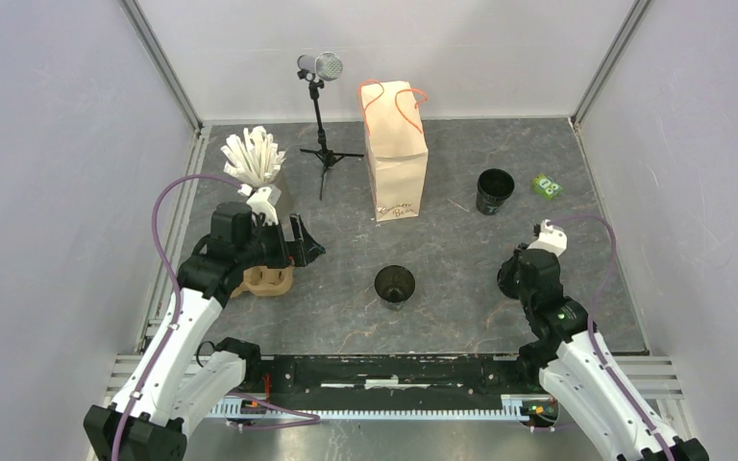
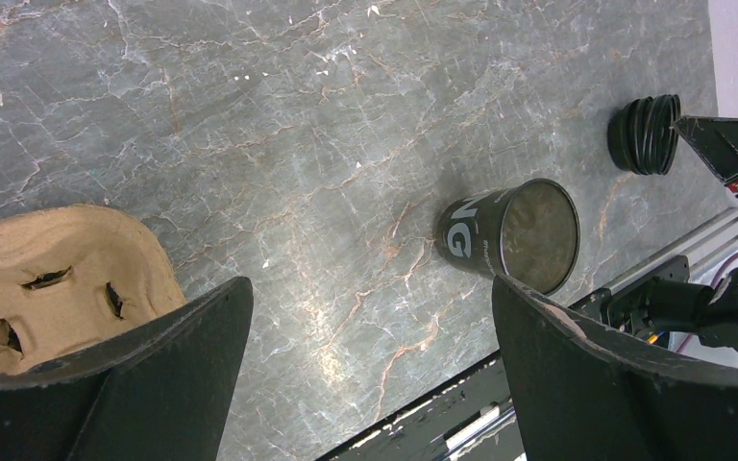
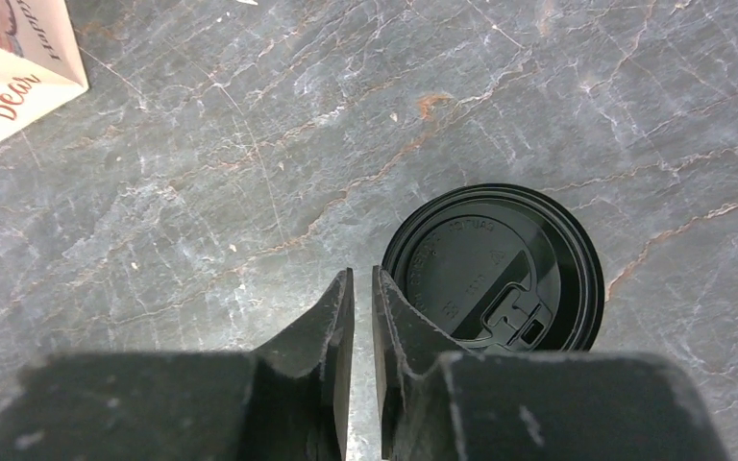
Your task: Pack the takeout coffee
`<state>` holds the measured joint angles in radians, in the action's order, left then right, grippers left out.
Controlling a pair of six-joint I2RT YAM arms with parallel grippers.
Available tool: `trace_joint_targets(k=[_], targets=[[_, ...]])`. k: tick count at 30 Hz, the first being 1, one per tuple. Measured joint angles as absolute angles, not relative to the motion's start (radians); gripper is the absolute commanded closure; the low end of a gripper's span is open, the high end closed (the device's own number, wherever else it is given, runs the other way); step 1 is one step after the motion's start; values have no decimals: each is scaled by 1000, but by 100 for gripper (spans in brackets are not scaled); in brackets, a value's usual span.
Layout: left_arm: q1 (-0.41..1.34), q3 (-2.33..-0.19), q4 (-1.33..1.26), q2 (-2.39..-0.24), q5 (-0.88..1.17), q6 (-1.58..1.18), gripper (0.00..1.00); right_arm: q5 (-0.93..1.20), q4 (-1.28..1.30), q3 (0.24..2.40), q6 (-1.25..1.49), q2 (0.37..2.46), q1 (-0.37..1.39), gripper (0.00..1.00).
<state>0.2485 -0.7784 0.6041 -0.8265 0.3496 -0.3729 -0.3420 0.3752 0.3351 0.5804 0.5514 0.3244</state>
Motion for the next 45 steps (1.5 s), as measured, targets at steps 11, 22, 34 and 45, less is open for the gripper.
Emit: trace_joint_targets(k=[11, 22, 34, 45], targets=[[249, -778, 604, -821, 350, -373, 0, -335, 374, 336, 540, 640, 324, 79], [249, -778, 604, -821, 350, -373, 0, -348, 368, 336, 533, 635, 324, 85], [249, -778, 604, -821, 350, -373, 0, -351, 359, 336, 534, 643, 324, 85], [249, -778, 604, -819, 350, -373, 0, -352, 355, 329, 541, 656, 324, 96]])
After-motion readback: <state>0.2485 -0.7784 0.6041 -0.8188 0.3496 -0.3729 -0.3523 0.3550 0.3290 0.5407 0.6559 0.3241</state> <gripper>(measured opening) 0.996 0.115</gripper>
